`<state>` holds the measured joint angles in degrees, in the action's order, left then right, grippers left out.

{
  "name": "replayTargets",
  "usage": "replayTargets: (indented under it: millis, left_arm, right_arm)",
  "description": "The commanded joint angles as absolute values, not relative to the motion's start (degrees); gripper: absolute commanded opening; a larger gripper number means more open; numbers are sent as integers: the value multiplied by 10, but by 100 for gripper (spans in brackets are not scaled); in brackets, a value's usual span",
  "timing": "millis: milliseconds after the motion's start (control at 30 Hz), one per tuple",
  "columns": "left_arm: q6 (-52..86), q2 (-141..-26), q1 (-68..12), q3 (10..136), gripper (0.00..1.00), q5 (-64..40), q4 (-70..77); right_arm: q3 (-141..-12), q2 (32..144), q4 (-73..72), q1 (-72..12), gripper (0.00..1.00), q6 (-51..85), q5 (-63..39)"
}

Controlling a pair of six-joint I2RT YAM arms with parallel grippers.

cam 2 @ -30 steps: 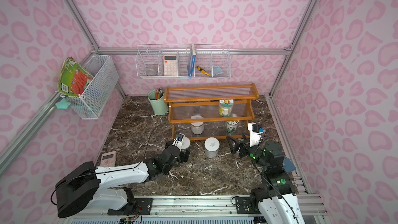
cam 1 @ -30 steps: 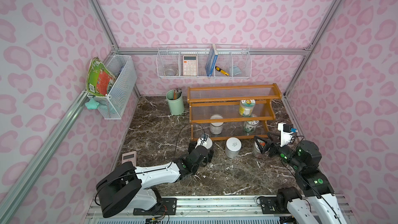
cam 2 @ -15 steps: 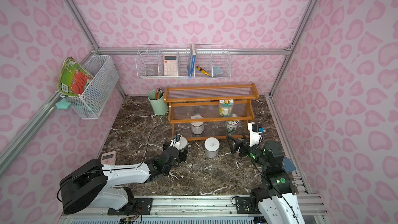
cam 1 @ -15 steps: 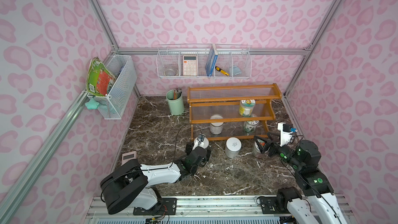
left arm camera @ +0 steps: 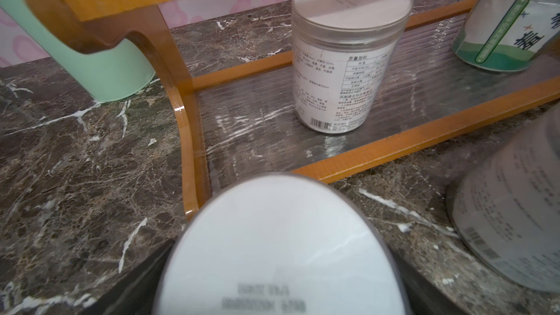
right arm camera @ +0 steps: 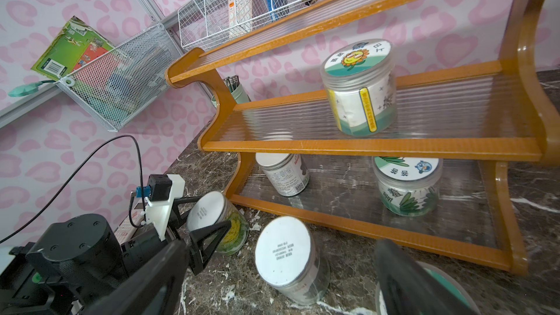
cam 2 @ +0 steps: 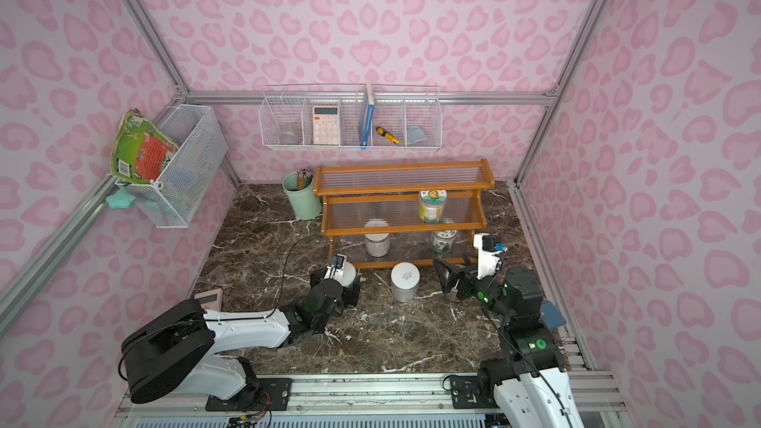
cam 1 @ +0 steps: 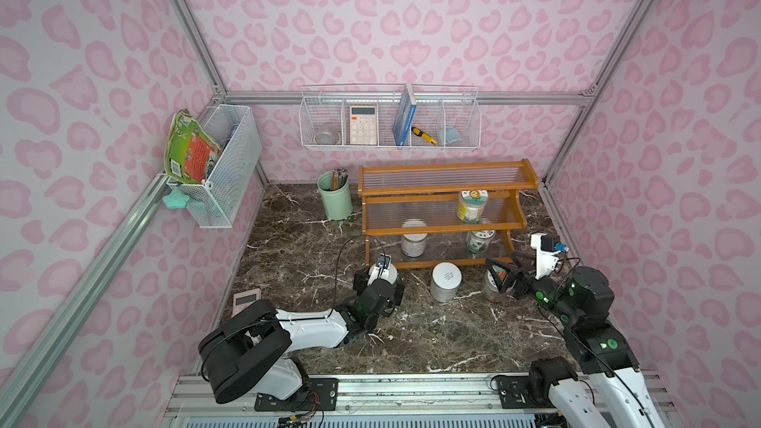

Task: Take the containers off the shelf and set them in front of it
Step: Place the container at the center of the board.

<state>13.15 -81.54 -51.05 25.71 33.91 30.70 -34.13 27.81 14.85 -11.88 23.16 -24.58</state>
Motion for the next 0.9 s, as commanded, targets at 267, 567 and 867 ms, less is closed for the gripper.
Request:
replayTargets:
  millis: [267, 567, 867]
  left_arm:
    - [101, -700, -513, 307, 99, 349, 196]
    - [102, -620, -502, 390, 99, 324, 17]
    - [144, -536, -381, 408, 99, 116, -94]
  right_arm:
    - [-386, 353, 140, -109, 99, 167, -251]
    - [-396, 441, 76, -108, 99, 136, -208]
    - [-414, 567, -60, -107, 99, 109, -168]
